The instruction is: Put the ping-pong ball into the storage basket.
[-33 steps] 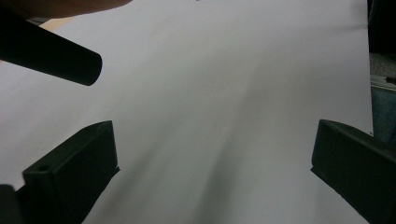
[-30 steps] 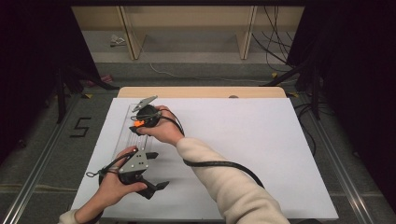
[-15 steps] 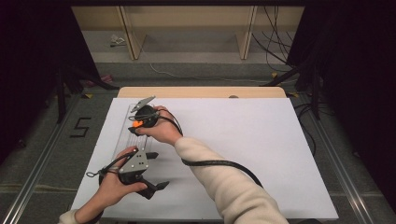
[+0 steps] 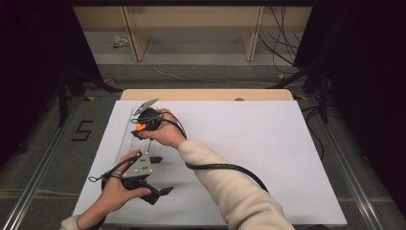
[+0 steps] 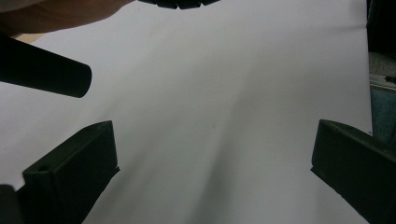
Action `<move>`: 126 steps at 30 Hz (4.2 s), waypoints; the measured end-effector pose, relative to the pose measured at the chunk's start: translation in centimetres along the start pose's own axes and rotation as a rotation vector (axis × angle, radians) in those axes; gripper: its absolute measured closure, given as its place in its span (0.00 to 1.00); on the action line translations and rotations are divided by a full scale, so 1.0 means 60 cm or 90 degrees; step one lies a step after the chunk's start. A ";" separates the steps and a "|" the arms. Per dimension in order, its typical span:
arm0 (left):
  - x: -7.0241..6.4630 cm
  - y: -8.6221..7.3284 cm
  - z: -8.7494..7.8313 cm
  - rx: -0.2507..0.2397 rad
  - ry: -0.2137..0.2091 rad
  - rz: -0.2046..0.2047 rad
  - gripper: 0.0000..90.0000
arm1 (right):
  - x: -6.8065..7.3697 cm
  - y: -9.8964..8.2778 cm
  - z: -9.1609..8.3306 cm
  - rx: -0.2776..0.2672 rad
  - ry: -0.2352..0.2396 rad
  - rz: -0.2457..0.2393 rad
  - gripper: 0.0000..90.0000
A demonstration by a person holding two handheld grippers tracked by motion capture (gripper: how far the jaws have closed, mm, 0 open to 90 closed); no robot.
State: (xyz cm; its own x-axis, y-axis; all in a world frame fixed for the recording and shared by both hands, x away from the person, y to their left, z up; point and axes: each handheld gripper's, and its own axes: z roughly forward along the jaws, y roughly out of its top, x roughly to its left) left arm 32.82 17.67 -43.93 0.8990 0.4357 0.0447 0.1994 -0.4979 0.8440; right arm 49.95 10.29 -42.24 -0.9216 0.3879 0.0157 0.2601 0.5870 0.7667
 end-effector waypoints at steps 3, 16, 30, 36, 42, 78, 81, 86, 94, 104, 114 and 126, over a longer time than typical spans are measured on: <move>0.000 0.000 0.000 0.000 0.001 -0.001 0.00 | 0.001 0.001 0.002 0.001 0.001 -0.001 0.57; 0.000 0.000 0.000 -0.001 -0.001 0.001 0.00 | 0.002 -0.001 0.013 0.013 0.003 -0.001 0.57; -0.001 0.000 0.000 -0.001 -0.001 0.001 0.00 | 0.002 -0.002 0.021 0.022 0.006 0.003 0.56; -0.001 0.000 0.000 0.000 -0.002 0.001 0.00 | 0.002 -0.003 0.023 0.024 0.007 0.000 0.56; -0.001 0.000 0.000 0.000 -0.002 0.002 0.00 | 0.003 -0.004 0.026 0.030 0.008 0.002 0.56; -0.001 0.000 0.000 -0.001 -0.003 0.002 0.00 | 0.005 -0.006 0.013 0.001 0.034 0.018 0.28; -0.002 0.000 0.000 0.000 -0.004 0.002 0.00 | 0.007 -0.005 0.006 -0.006 0.034 0.018 0.25; -0.001 0.000 0.000 -0.001 -0.003 0.002 0.00 | 0.007 -0.007 -0.004 -0.011 0.031 0.013 0.23; -0.001 0.000 0.000 -0.002 -0.003 0.001 0.00 | 0.003 -0.013 -0.018 -0.011 0.030 0.015 0.19; -0.001 0.000 0.000 -0.003 -0.003 0.001 0.00 | -0.006 -0.020 -0.036 -0.015 0.021 0.022 0.18; -0.001 0.000 0.000 -0.003 -0.003 0.000 0.00 | -0.016 -0.031 -0.058 -0.019 0.011 0.027 0.18; 0.000 0.000 -0.001 -0.003 -0.002 -0.001 0.00 | -0.029 -0.049 -0.085 -0.027 0.001 0.043 0.18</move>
State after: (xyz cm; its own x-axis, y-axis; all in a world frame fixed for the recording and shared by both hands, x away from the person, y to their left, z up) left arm 32.78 17.68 -43.92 0.8997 0.4344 0.0425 0.1984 -0.4936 0.8467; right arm 49.30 4.25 -41.24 -0.9028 0.4243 0.0701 0.3096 0.5281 0.7907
